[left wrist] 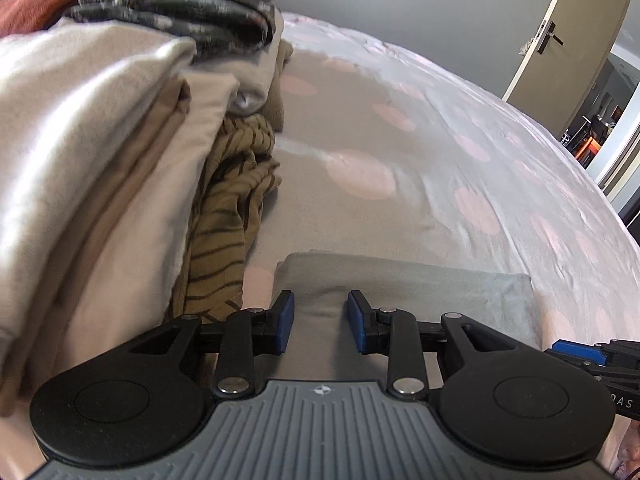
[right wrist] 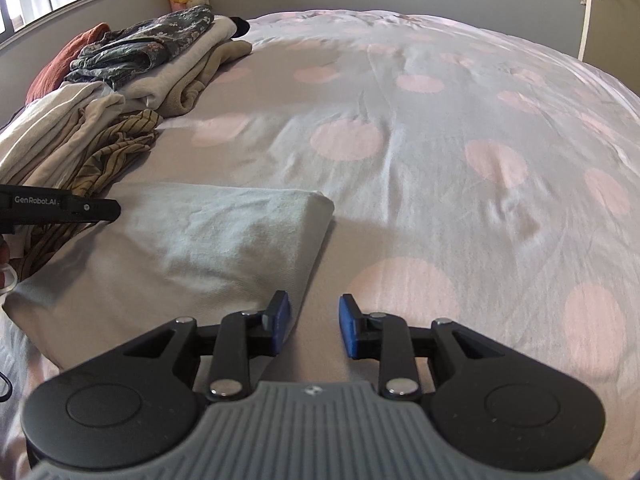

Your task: Fold clothes

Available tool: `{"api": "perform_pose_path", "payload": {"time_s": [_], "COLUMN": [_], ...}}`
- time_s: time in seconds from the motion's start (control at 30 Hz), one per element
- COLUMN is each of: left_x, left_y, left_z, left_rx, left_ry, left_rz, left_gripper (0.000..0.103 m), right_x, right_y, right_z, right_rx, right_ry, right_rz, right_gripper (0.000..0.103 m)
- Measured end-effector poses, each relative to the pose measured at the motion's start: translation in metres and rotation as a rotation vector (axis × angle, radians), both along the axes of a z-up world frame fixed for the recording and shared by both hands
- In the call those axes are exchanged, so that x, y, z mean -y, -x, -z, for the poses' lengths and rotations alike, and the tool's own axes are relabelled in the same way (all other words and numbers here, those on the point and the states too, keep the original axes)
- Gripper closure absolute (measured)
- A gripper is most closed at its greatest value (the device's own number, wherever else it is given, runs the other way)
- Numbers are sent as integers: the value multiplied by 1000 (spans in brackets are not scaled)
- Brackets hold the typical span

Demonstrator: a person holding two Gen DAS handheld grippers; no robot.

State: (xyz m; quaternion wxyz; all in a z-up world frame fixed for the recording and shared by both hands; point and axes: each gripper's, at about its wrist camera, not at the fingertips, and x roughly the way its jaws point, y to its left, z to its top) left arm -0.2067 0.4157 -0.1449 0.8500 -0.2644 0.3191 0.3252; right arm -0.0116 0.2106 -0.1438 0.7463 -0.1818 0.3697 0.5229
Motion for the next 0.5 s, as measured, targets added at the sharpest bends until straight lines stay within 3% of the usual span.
{"api": "perform_pose_path", "payload": {"time_s": [0.1,0.2,0.27,0.5], "left_x": [8,12,14,12], "left_y": [11,23,30,33], "left_z": [-12,-17,-15,2], "left_rx": [10,7,2,-42], "left_ry": [-23,4,34,78], "left_rz": [-15,-50,-54,-65], "left_gripper": [74,56,50,50], "right_x": [8,16,22,20], "right_y": [-10,-21,-27,-34], "right_z": [0,0,0,15], "right_rx": [-103,-206,-275,-486], "right_ry": [-32,-63,-84,-106], "right_rz": [33,66,88,95], "right_gripper": [66,59,56,56]}}
